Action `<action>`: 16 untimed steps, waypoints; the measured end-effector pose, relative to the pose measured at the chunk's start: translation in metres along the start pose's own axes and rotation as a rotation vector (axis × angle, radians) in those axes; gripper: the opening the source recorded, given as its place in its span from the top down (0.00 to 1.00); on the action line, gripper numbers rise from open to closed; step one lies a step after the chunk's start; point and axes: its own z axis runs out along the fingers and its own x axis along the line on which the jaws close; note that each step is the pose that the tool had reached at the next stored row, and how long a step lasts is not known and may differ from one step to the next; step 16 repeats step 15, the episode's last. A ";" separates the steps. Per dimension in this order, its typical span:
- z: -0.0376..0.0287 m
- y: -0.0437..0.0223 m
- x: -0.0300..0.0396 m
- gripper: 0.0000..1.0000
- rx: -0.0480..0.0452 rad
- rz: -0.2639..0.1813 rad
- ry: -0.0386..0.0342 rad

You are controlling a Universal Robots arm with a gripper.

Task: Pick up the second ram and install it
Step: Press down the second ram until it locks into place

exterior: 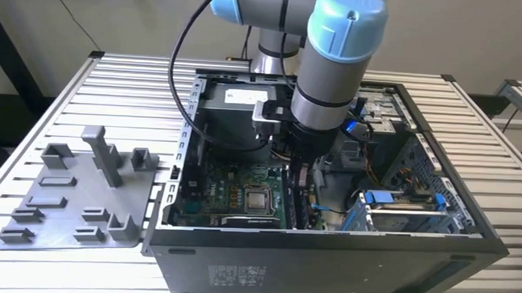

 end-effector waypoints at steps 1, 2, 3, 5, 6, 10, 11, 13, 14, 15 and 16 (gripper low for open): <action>-0.0005 0.0000 -0.0002 0.89 0.0000 0.000 -0.0006; -0.0037 0.0000 -0.0008 0.89 0.0004 0.000 -0.0035; -0.0077 0.0001 -0.0011 0.89 0.0003 0.000 -0.0042; -0.0178 0.0003 -0.0012 0.89 0.0001 0.000 -0.0022; -0.0213 0.0004 -0.0013 0.89 0.0001 0.000 -0.0021; -0.0219 0.0004 -0.0013 0.89 0.0001 0.000 -0.0020; -0.0219 0.0004 -0.0013 0.89 0.0002 0.000 -0.0020; -0.0219 0.0004 -0.0013 0.89 0.0001 0.000 -0.0020; -0.0220 0.0004 -0.0013 0.89 0.0001 0.000 -0.0018; -0.0219 0.0004 -0.0013 0.89 0.0001 0.000 -0.0019; -0.0219 0.0004 -0.0013 0.89 0.0001 0.000 -0.0019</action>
